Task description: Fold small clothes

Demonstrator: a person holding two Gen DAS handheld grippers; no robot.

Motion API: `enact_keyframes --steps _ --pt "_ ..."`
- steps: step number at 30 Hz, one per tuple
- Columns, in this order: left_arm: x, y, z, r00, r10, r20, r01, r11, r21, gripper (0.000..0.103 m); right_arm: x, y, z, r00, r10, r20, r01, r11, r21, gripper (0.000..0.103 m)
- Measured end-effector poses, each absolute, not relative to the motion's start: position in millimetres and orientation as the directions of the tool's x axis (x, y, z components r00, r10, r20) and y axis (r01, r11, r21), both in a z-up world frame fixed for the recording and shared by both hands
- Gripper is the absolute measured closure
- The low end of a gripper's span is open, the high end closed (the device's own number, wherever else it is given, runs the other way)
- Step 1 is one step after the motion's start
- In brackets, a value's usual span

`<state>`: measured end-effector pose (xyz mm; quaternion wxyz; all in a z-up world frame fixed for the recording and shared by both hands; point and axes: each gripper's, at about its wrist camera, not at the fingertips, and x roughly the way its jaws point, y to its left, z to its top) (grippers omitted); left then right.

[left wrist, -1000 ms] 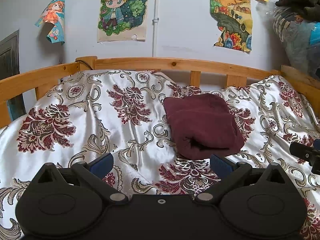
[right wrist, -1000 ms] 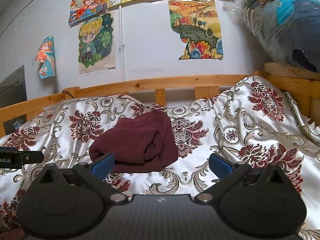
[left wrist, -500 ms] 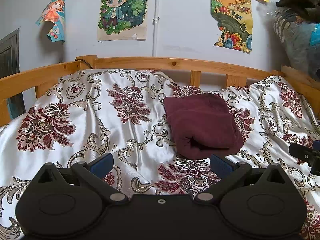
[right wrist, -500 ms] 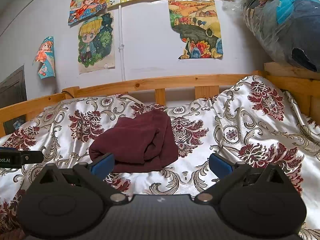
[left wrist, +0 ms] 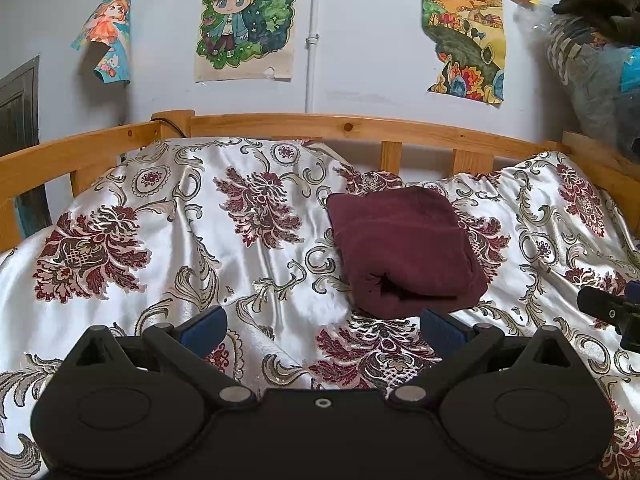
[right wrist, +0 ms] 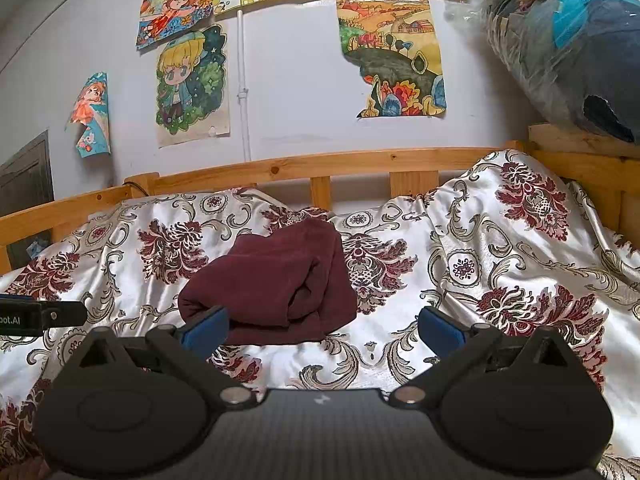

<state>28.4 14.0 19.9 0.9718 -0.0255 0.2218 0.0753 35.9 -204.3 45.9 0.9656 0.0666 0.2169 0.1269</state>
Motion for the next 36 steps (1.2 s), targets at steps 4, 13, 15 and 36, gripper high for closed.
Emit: enact_keyframes --steps 4,13,15,36 --pt "28.3 14.1 20.0 0.890 0.136 -0.434 -0.159 0.987 -0.017 0.001 35.9 -204.5 46.1 0.874 0.274 -0.402 -0.217 0.959 0.184 0.000" --pt "28.2 14.1 19.7 0.890 0.136 -0.435 -0.158 0.987 -0.016 0.001 35.8 -204.3 46.3 0.874 0.274 -0.402 -0.216 0.959 0.184 0.000" --pt "28.4 14.2 19.9 0.890 0.135 -0.435 -0.158 0.987 -0.017 0.001 35.7 -204.3 46.1 0.874 0.274 -0.402 -0.216 0.959 0.184 0.000" --pt "29.4 13.7 17.5 0.883 0.132 -0.451 -0.155 0.988 -0.015 0.001 35.2 -201.6 41.9 0.870 0.276 -0.409 -0.216 0.958 0.187 0.000"
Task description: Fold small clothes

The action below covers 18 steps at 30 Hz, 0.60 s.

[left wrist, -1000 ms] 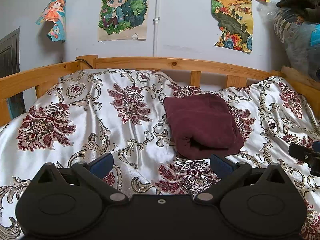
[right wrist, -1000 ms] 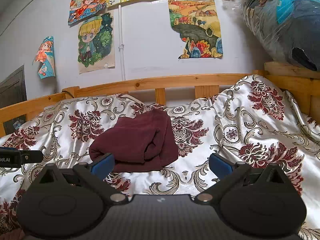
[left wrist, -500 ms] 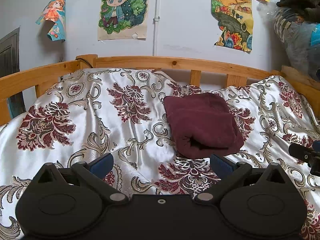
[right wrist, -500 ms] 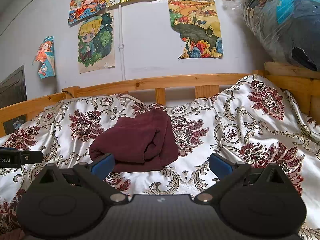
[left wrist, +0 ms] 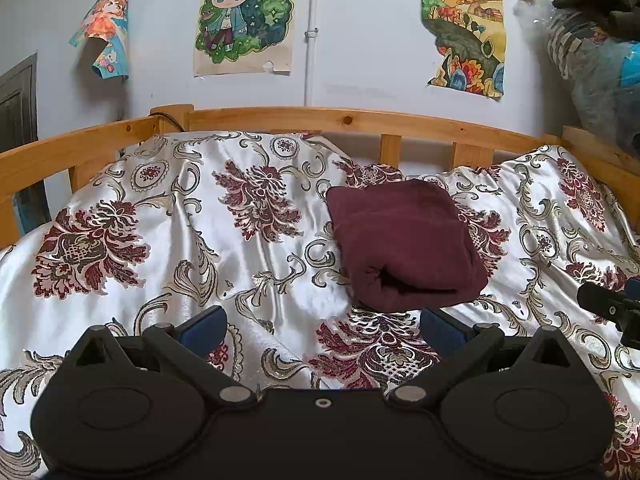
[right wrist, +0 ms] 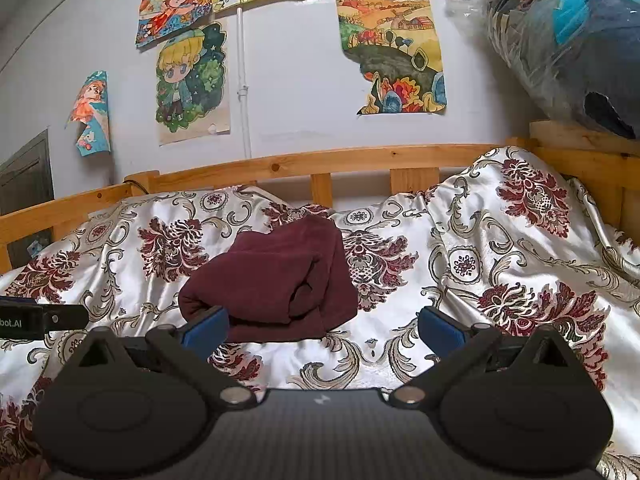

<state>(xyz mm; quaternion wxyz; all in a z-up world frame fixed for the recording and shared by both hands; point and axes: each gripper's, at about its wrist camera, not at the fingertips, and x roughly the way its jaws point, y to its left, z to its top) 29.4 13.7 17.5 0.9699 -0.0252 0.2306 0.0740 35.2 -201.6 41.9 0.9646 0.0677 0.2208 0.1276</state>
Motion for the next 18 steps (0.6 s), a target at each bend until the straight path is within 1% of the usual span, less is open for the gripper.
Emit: enact_keyframes --steps 4,7,10,13,18 --pt "31 14 16 0.877 0.129 -0.463 -0.152 0.988 -0.012 0.001 36 -201 42 0.868 0.276 -0.412 -0.216 0.958 0.187 0.000" --pt "34 14 14 0.862 0.121 -0.493 -0.146 0.989 -0.013 0.001 36 -200 41 0.863 0.280 -0.420 -0.218 0.957 0.190 0.000" --pt "38 16 12 0.828 0.146 -0.542 -0.179 0.984 -0.009 0.001 38 -198 36 0.838 0.288 -0.464 -0.208 0.954 0.216 0.000" --pt "40 22 8 0.799 0.151 -0.582 -0.208 0.978 -0.031 0.001 40 -194 26 0.798 0.293 -0.527 -0.189 0.951 0.244 0.000" --pt "43 27 2 0.766 0.153 -0.625 -0.229 0.972 -0.043 0.001 42 -188 18 0.772 0.279 -0.571 -0.182 0.958 0.222 0.000"
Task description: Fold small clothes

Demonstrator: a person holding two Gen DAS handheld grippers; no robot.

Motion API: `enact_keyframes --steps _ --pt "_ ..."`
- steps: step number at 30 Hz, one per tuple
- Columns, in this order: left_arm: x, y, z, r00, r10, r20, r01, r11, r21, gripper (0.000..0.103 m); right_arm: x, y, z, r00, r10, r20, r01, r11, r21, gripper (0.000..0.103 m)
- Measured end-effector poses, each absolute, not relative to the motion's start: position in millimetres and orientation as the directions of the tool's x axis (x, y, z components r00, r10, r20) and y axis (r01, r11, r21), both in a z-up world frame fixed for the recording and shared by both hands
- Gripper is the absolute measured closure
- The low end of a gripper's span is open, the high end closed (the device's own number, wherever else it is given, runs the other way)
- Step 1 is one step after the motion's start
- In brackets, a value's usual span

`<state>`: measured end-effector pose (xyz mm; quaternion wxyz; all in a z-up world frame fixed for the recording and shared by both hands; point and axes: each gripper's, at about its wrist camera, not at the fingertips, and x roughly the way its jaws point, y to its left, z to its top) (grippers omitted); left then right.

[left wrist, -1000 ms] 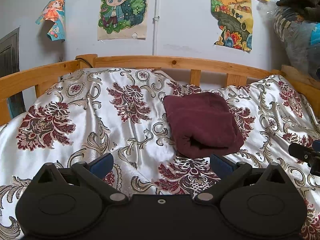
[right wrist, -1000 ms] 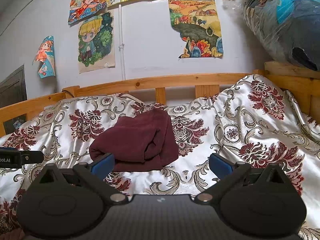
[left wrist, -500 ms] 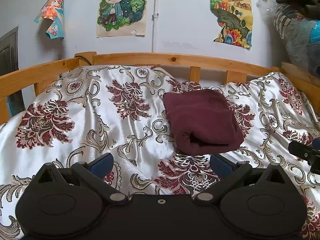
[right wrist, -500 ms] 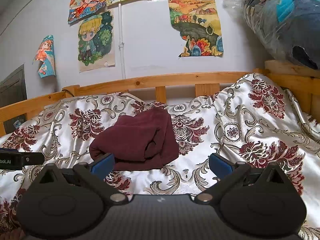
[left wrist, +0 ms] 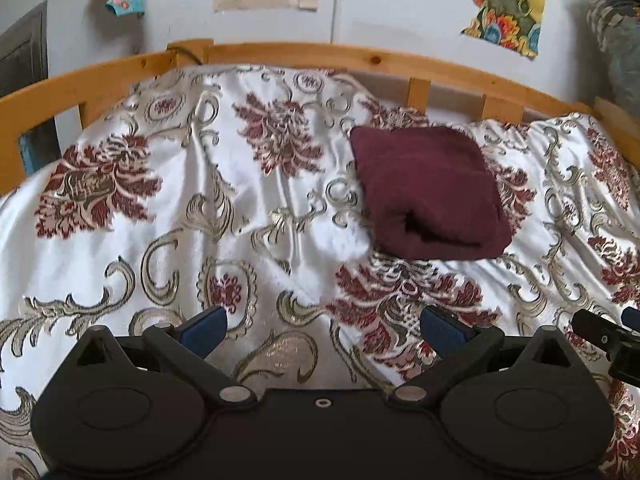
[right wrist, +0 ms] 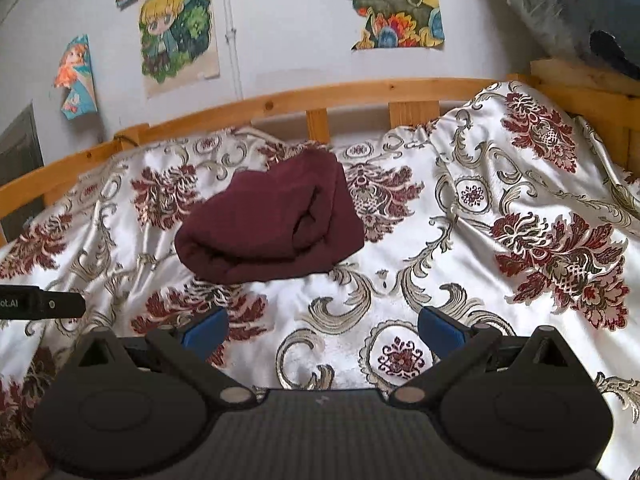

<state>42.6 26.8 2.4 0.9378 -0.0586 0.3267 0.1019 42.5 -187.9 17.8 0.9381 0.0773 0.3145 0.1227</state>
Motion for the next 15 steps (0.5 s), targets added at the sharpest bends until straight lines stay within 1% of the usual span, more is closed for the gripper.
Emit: enact_keyframes --steps 6,15 --pt "45.9 24.7 -2.6 0.743 0.161 -0.649 -0.228 0.974 -0.019 0.001 42.3 -185.7 15.2 0.763 0.275 -0.585 -0.177 0.959 0.220 0.000" --pt "47.7 21.8 -6.6 0.732 0.157 -0.663 -0.206 0.979 0.005 0.001 47.0 -188.7 12.3 0.753 0.263 -0.603 -0.155 0.962 0.227 0.000"
